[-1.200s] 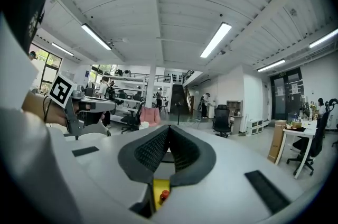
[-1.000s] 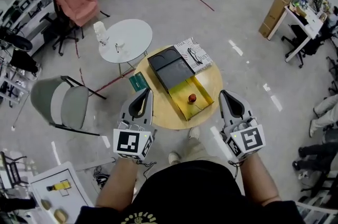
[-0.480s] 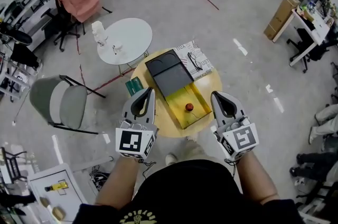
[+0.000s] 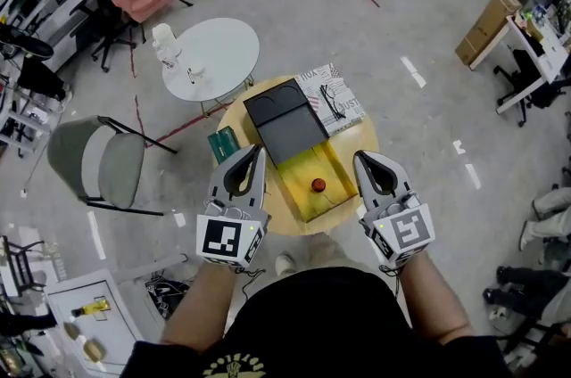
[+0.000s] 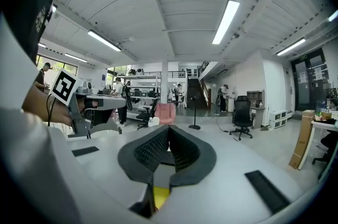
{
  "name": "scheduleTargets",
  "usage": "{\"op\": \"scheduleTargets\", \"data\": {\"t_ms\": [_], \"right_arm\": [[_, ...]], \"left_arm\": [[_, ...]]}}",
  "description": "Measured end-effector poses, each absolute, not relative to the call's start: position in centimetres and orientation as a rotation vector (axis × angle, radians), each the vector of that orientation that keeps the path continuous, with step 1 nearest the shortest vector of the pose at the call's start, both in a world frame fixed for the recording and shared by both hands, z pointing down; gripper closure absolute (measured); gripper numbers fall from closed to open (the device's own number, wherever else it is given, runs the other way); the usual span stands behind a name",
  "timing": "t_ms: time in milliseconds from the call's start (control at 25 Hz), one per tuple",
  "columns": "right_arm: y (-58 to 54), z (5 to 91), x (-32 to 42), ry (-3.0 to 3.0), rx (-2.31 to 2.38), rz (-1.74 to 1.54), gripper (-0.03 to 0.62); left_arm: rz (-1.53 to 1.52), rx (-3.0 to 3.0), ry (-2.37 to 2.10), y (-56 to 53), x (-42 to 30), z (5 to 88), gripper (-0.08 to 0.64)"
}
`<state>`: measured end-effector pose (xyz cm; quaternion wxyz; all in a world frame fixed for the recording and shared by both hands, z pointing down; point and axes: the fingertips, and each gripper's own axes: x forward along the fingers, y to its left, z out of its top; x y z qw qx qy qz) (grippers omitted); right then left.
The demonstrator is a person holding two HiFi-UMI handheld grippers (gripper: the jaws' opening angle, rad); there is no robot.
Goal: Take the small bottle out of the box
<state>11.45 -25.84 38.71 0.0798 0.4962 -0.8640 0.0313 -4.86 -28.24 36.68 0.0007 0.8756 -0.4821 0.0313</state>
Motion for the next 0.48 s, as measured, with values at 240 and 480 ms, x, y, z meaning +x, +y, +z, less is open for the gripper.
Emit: {"op": "scheduleTargets", "data": {"t_ms": [240, 480], "right_arm": [[-26.2, 42.3, 11.2, -2.575, 1.377, 0.169, 0.573], [-26.4, 45.3, 10.7, -2.573, 1.317, 0.202, 0.554]], "left_arm": [[0.138, 2.714, -1.519, -28.8, -4.5, 39.1, 0.546], [0.17, 2.688, -1.525, -28.8, -4.7, 41.4, 0.546]]}}
